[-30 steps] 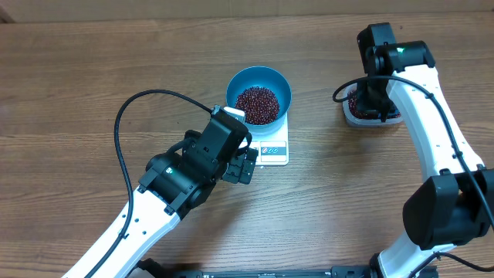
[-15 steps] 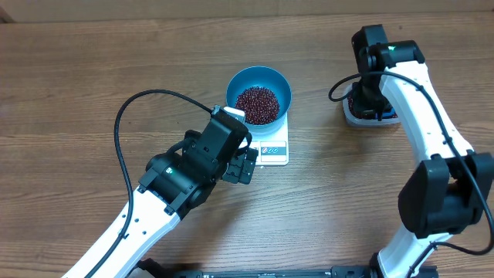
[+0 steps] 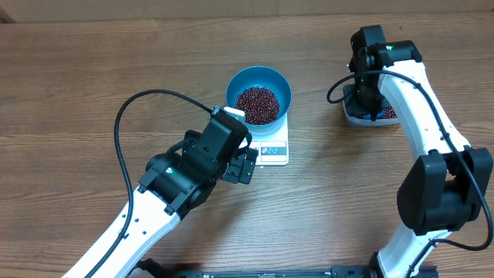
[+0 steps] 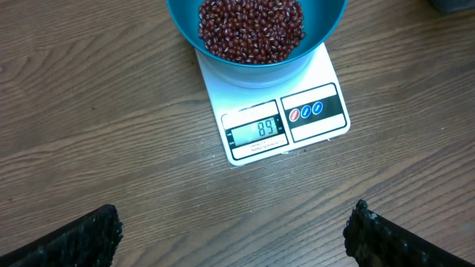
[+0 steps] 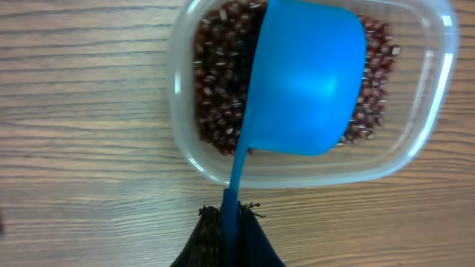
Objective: Scoop item into bowl and weigh 150g on scale
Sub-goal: 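Scoop more red beans from the tub with the right gripper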
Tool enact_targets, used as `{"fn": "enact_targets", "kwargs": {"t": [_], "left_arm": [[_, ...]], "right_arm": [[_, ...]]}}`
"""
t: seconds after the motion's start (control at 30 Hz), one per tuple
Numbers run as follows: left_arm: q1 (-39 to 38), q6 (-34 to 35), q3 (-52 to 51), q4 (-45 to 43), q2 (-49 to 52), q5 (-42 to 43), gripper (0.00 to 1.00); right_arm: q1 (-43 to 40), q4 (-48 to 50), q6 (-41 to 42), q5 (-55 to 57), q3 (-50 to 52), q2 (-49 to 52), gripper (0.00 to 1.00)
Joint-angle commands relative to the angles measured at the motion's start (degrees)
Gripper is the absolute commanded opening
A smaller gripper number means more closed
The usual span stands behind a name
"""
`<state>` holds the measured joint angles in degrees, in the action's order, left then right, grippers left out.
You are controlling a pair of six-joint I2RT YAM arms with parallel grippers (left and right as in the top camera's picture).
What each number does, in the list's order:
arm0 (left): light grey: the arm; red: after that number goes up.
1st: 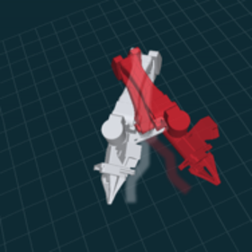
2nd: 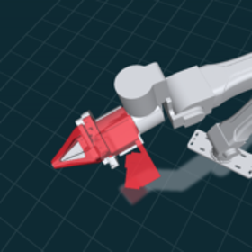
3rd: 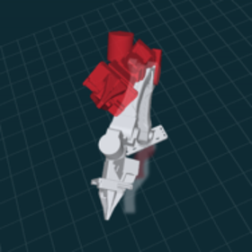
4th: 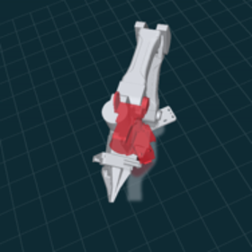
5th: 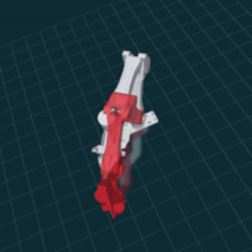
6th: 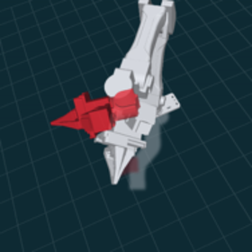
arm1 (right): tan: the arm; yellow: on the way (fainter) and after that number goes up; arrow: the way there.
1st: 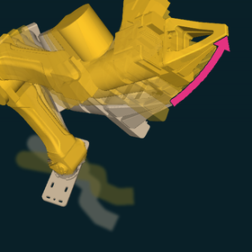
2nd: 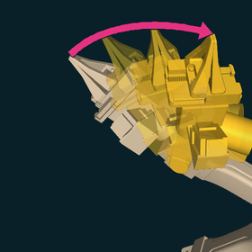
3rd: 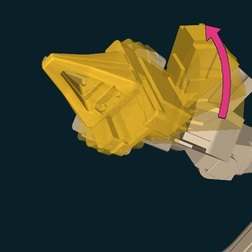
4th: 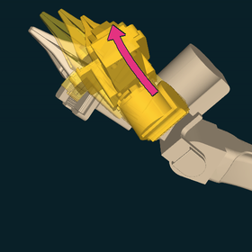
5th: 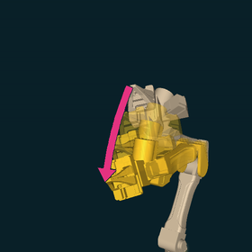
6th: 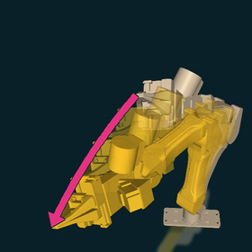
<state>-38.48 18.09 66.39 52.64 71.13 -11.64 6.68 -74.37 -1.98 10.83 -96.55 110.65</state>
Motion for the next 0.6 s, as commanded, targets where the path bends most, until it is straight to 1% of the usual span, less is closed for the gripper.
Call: {"fn": "enact_targets", "kwargs": {"t": [0.0, 0.23, 0.33, 0.57], "left_arm": [[0.3, 0.2, 1.3, -0.2, -0.7, -0.3, 1.00], [0.3, 0.2, 1.3, -0.2, -0.7, -0.4, 0.99], [0.3, 0.2, 1.3, -0.2, -0.7, -0.3, 1.00], [0.3, 0.2, 1.3, -0.2, -0.7, -0.4, 1.00]], "right_arm": [[0.0, 0.5, -1.6, -6.3, -1.4, 0.5, 0.04], [-0.1, 0.5, -1.6, -7.7, -1.5, -0.5, 0.04], [-0.1, 0.6, -3.1, -9.5, -1.5, -1.9, 0.04], [-0.2, 0.4, -3.1, -9.7, -1.5, -3.3, 0.04]]}}
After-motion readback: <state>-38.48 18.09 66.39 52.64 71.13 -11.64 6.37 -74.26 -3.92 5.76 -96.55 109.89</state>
